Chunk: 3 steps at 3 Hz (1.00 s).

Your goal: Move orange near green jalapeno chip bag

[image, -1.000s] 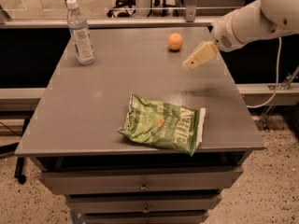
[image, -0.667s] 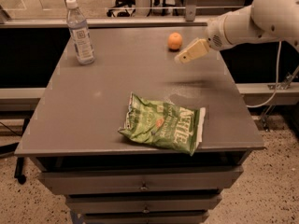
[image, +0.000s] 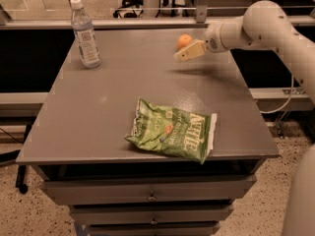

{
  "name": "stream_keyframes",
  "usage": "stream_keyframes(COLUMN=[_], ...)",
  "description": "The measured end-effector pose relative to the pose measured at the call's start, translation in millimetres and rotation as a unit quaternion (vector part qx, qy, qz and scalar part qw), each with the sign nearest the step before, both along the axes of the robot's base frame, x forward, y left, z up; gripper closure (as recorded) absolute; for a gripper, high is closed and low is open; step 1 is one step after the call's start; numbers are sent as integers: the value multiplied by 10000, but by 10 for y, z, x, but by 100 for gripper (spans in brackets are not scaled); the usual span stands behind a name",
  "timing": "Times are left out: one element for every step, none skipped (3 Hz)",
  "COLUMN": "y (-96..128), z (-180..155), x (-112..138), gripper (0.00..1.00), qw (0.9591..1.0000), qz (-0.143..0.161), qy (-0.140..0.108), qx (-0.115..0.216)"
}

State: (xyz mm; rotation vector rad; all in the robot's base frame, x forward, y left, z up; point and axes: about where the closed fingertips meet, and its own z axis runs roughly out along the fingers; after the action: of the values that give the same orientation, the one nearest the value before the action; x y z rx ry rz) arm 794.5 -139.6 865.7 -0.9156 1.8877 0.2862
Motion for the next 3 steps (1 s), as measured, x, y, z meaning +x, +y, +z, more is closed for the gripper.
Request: stream_keyframes(y=[32,38,3], z=[-171,-301,-307], x=[251,413,496], gripper=[0,17,40], qw=[9998,9988,9978], qz=[-98,-197,-285], qy=[53,102,55], qx=[186,438,602])
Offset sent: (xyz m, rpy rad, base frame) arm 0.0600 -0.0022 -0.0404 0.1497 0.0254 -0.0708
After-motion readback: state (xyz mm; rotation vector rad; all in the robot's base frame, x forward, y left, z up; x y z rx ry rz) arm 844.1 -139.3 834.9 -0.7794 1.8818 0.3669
